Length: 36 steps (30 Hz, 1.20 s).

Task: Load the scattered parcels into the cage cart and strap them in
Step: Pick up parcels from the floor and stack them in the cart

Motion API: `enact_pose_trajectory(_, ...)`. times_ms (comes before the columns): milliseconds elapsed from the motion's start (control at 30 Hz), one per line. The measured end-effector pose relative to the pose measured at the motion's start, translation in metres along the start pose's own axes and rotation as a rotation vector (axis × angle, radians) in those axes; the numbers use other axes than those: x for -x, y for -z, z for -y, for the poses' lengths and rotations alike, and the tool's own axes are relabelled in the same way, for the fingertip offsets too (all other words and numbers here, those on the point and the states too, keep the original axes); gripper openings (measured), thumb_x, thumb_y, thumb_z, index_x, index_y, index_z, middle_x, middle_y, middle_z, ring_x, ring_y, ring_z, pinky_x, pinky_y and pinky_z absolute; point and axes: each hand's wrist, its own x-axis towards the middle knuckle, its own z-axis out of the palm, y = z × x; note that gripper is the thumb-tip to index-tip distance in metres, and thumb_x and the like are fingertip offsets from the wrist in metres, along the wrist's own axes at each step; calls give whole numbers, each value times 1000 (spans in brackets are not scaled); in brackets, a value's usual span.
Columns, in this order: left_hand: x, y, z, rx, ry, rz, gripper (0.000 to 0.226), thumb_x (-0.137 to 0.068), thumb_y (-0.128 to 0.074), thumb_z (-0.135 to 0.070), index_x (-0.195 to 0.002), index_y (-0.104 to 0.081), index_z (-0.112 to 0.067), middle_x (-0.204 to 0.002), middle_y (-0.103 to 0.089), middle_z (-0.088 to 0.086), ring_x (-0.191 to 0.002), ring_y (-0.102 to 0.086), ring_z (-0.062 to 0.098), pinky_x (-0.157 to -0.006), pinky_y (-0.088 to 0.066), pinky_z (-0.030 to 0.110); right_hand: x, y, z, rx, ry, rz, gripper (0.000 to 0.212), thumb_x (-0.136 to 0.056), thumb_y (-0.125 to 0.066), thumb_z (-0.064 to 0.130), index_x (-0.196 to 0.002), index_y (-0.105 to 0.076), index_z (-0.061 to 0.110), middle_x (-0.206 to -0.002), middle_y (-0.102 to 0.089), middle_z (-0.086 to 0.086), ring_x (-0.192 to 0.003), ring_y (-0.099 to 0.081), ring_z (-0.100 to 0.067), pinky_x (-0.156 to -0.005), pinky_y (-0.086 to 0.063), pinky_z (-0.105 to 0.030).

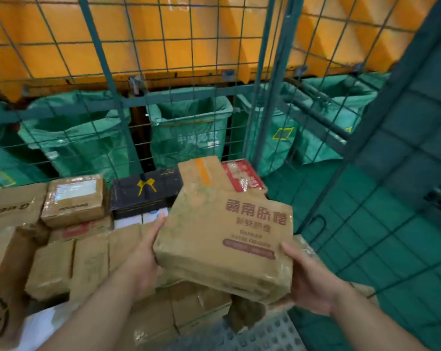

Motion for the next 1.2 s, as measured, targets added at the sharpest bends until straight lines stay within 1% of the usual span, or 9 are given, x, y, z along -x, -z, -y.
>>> enact_pose_trajectory(200,-87,-79,50,-530,1,-267,24,-97,-62,-35,-89,-65,-13,-93,-65,11,-74,-57,24,-75,-44,36,-26,53,38,-316,104,-247,81,-66,-83,66,-132,-65,24,-126,-66,-15,-110,-66,-43,-98,-44,-74)
enact_pose_trajectory(267,-116,-105,79,-826,101,-201,38,-96,-61,-33,-110,-65,2,-115,-65,25,-97,-65,39,-84,-51,46,-53,70,62,-377,149,-259,73,-71,-80,63,-130,-68,22,-119,-67,-12,-103,-68,-37,-95,-50,-69)
enact_pose_trajectory(367,-136,-137,101,-1326,91,-49,73,-98,-51,-54,-159,-28,-22,-158,-34,10,-141,-41,33,-112,-38,40,-99,87,99,-381,176,-315,58,-84,-70,58,-130,-68,22,-127,-70,-10,-114,-67,-35,-95,-53,-62)
enact_pose_trajectory(533,-180,-163,112,-1796,122,-20,69,-96,-35,-66,-158,-19,-40,-166,-16,6,-147,-24,39,-119,-27,47,-174,100,154,-324,211,-312,43,-86,-75,53,-125,-65,35,-115,-76,5,-109,-70,-21,-102,-52,-54)
enact_pose_trajectory(633,-194,-152,110,-1871,186,69,71,-98,-37,-69,-160,-15,-42,-169,-12,9,-149,-21,36,-122,-21,44,-219,98,175,-382,310,-419,85,-72,-89,49,-141,-38,45,-125,-66,15,-111,-66,-14,-100,-53,-54)
enact_pose_trajectory(700,-198,-149,107,-1897,241,107,72,-102,-40,-61,-162,-5,-41,-171,4,9,-154,-10,37,-126,-11,46,-251,89,187,-352,272,-511,137,-44,-90,75,-149,-5,54,-145,-48,16,-126,-57,-18,-107,-46,-57)
enact_pose_trajectory(767,-203,-151,111,-1926,211,74,70,-104,-41,-52,-161,-2,-41,-171,11,7,-153,-7,40,-126,-6,49,-287,88,195,-336,252,-650,152,-24,-80,92,-147,3,58,-156,-36,12,-138,-47,-25,-113,-39,-57)
enact_pose_trajectory(967,-205,-153,116,-1827,239,52,69,-106,-43,-43,-161,-2,-42,-171,16,4,-153,4,48,-127,-2,54,-333,74,215,-242,175,-861,146,-48,-74,87,-160,0,32,-168,-12,-1,-152,-21,-34,-124,-22,-54)
enact_pose_trajectory(1200,-204,-154,114,-1681,269,26,71,-108,-46,-29,-161,-3,-44,-169,20,-2,-154,13,46,-127,-11,54,-371,97,223,30,35,-709,80,-89,-56,61,-149,-40,10,-137,-53,-10,-122,-53,-33,-104,-48,-46)
